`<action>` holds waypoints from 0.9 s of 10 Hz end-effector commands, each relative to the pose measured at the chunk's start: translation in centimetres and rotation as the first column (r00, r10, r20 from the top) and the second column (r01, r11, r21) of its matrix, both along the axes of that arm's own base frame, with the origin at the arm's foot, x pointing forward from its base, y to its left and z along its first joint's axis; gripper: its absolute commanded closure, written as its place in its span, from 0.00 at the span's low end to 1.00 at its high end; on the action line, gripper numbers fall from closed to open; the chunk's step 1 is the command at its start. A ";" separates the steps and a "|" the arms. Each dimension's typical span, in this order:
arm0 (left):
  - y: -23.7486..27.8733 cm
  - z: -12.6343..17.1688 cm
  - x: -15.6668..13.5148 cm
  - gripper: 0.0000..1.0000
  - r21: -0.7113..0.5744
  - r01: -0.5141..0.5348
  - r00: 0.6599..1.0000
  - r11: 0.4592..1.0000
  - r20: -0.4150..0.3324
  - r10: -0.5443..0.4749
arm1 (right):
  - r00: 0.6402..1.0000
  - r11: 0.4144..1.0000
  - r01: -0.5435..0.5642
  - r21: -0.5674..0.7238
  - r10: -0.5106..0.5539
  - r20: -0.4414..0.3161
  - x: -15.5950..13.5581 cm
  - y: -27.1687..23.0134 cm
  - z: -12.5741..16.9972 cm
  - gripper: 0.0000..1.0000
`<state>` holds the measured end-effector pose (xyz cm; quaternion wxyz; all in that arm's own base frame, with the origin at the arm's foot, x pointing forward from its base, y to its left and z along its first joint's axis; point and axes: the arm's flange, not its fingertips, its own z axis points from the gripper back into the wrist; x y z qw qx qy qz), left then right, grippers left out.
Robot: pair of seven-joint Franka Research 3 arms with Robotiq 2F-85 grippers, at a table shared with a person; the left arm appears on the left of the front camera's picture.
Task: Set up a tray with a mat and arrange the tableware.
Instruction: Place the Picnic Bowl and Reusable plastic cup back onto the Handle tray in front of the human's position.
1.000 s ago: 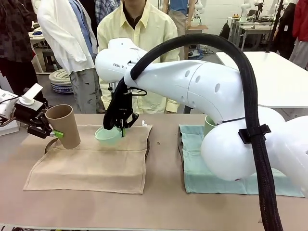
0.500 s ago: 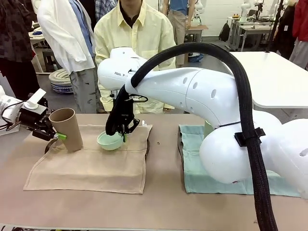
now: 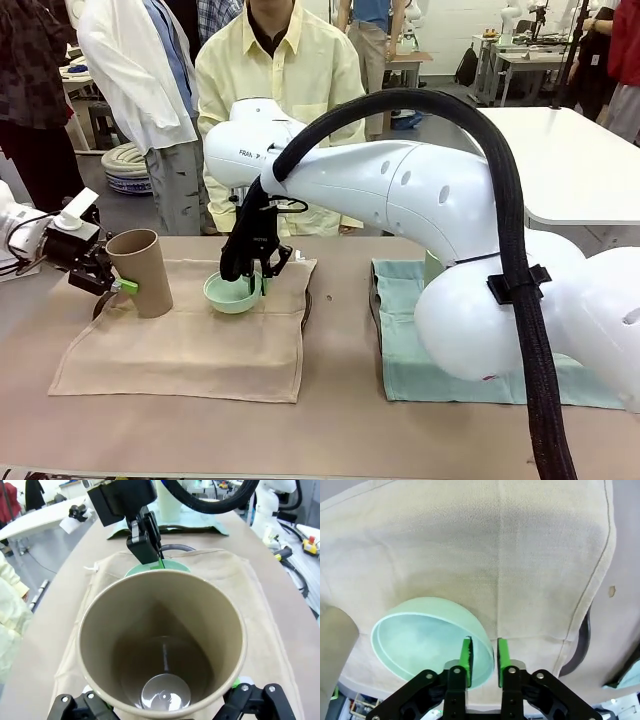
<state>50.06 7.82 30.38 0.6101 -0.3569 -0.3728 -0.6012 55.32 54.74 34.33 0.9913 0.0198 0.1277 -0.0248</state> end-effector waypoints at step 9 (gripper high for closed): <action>3.3 2.9 -0.9 0.00 0.222 -0.070 0.980 0.973 -0.168 0.109 | 0.997 0.997 0.069 -0.026 -0.068 0.048 -6.9 -6.4 5.0 0.00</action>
